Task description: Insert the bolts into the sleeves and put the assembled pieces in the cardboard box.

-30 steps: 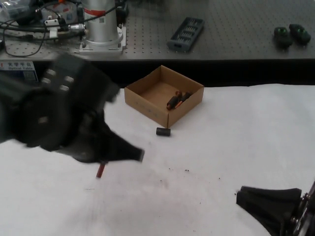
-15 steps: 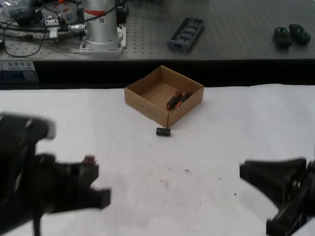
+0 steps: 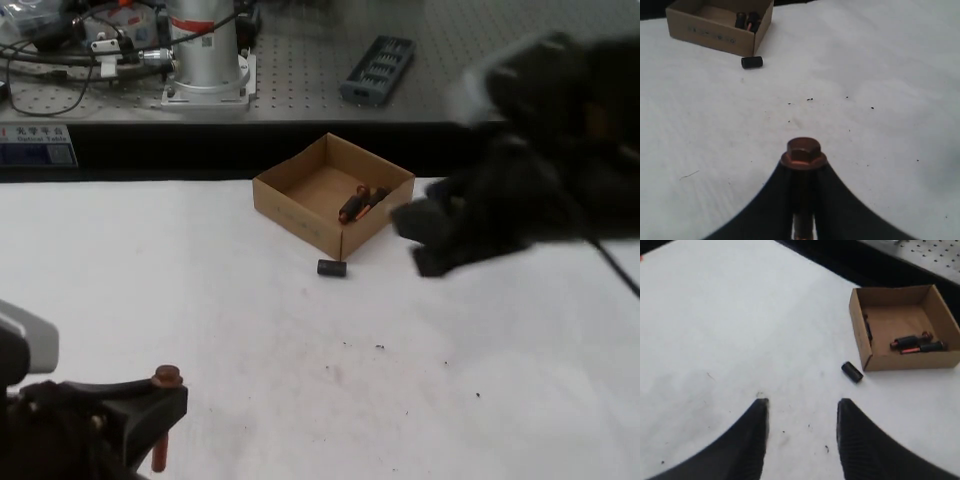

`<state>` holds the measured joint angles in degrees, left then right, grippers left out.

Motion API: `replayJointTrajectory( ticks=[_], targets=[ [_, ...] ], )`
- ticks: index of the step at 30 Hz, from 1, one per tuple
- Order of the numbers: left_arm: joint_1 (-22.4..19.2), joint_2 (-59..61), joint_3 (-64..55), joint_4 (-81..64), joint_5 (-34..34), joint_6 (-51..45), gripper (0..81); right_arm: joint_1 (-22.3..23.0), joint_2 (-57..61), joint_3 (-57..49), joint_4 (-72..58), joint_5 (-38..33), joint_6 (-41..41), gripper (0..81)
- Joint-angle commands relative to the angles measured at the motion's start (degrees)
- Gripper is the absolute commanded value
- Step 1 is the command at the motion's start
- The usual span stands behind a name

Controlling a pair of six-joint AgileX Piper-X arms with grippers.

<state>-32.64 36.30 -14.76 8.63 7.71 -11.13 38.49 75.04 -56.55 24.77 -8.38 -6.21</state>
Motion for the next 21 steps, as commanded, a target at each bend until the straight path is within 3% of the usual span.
replayJointTrajectory(
  ticks=[1, 5, 11, 21],
  targets=[
    [-0.21, -0.82, 2.41, -4.88, 0.16, 1.12, 0.6, -0.73, 8.07, -6.94, 4.5, -0.33, -4.44, 34.0],
    [-0.21, -0.82, 5.43, -8.96, 0.24, 1.21, 0.6, -1.01, 17.56, -14.72, 9.2, -0.22, -14.22, 29.3],
    [-0.21, -0.82, 5.83, -8.63, 0.24, 1.3, 0.6, -1.01, 28.28, -24.67, 20.77, 4.29, -32.05, 31.7],
    [-0.21, -0.82, 5.81, -8.63, 0.24, 2.34, 0.6, -1.01, 37.57, -30.61, 21.12, 6.57, -42.55, 31.6]
  ],
)
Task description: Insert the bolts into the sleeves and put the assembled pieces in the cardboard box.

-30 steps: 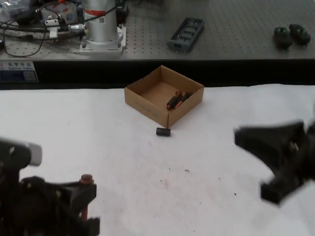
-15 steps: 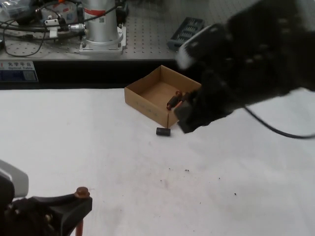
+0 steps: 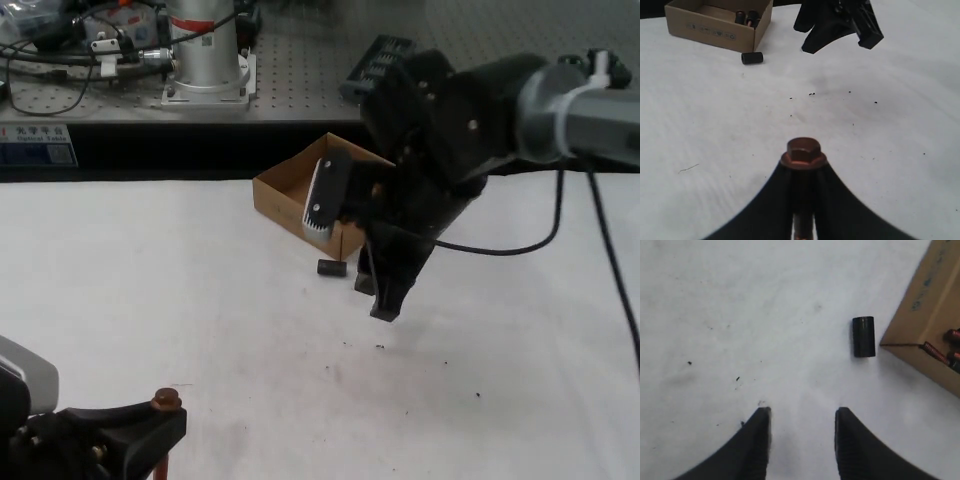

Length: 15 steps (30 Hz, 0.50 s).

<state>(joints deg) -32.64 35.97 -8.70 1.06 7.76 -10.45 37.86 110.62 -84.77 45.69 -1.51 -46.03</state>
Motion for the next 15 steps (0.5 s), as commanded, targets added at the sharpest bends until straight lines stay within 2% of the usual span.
replayJointTrajectory(
  ticks=[1, 10, 15],
  targets=[
    [-0.21, -0.49, -0.25, -1.06, 0.19, 1.67, 0.6, -0.38, 2.95, -3.14, 0.2, -0.3, -2.89, 31.6],
    [-0.21, -0.49, -0.25, -1.06, 0.19, 2.08, 0.6, -0.38, 13.03, -13.3, 4.25, -0.3, -5.09, 31.6],
    [-0.21, -0.49, -0.25, -1.06, 0.19, 2.7, 0.6, -0.38, 16.75, -17.41, 4.7, 3.09, -7.76, 31.6]
  ],
)
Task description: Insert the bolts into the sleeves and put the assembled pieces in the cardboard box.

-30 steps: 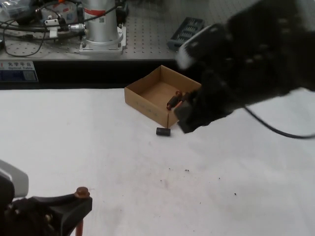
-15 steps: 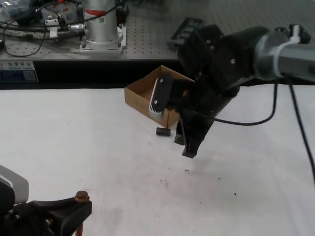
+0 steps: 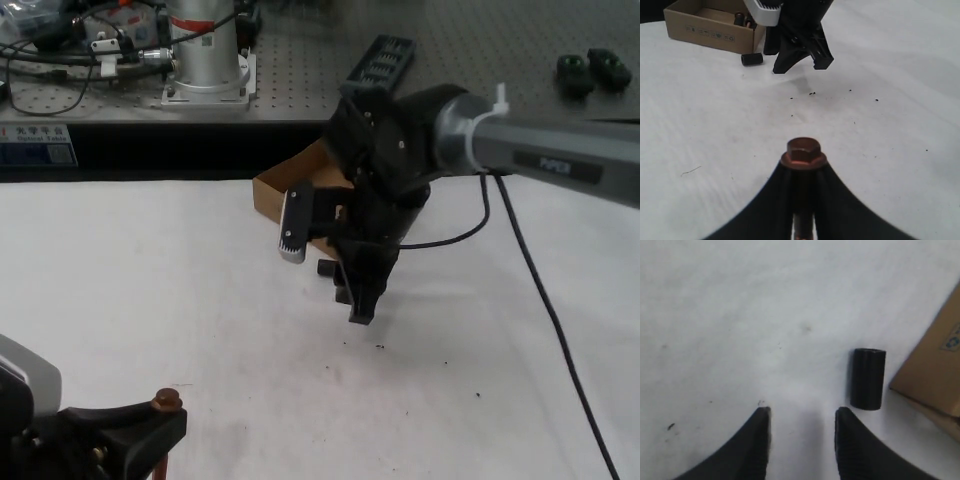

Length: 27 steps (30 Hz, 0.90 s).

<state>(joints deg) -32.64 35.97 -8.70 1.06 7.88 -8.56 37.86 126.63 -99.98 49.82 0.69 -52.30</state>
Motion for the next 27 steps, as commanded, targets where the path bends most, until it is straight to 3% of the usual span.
replayJointTrajectory(
  ticks=[1, 27],
  targets=[
    [-0.21, -0.49, -0.25, -1.06, 0.07, 0.81, 0.6, -0.58, 1.31, -2.84, 0.57, 0.98, -1.78, 31.6],
    [-0.21, -0.49, -0.25, -0.75, 0.13, 1.22, 0.6, -1.04, 8.69, -5.78, -3.93, -0.01, -3.81, 30.2]
  ],
)
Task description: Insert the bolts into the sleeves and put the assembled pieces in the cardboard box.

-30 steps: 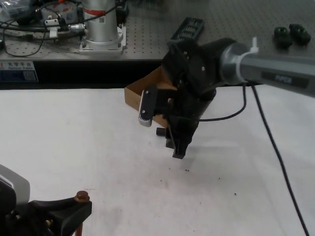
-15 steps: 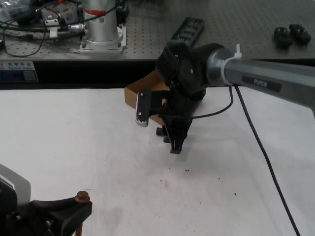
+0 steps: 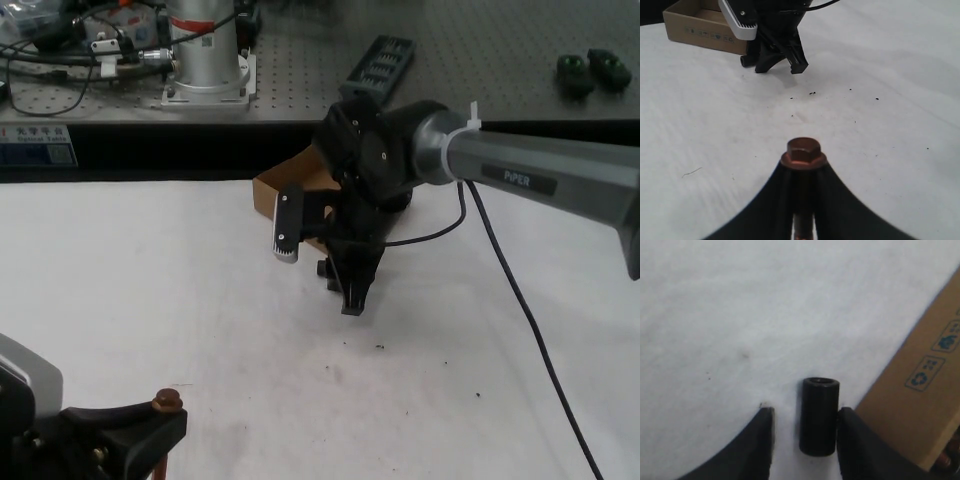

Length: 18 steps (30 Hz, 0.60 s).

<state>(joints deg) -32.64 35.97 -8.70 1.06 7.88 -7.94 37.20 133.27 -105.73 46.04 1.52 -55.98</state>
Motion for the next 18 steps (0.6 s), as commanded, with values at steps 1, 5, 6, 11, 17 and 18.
replayJointTrajectory(
  ticks=[1, 5, 6, 11, 17, 18],
  targets=[
    [-0.21, -0.49, -0.25, -0.75, 0.13, 0.59, 0.6, -0.38, 2.14, -0.02, -0.27, -0.84, 0.06, 27.6],
    [-0.21, -0.49, -0.25, -0.75, 0.13, 0.59, 0.6, -0.38, 2.23, -0.02, -0.39, -0.84, 0.92, 3.6],
    [-0.21, -0.49, -0.25, -0.75, 0.13, 0.59, 0.6, -0.38, 2.12, -0.02, -0.39, -0.48, 1.1, 6.2],
    [-0.21, -0.49, -0.25, -0.75, 0.13, 0.59, 0.6, -0.38, 2.01, -0.02, -0.43, 1.32, 1.12, 6.0],
    [-0.21, -0.49, -0.25, -0.75, 0.13, 0.75, 0.6, 0.02, -0.57, -0.02, 2.75, 4.19, 1.76, 6.0],
    [-0.21, -0.49, -0.25, -0.75, 0.13, 1.07, 0.6, 0.16, -1.46, -0.02, 3.32, 3.97, 2.44, 6.0]
  ],
)
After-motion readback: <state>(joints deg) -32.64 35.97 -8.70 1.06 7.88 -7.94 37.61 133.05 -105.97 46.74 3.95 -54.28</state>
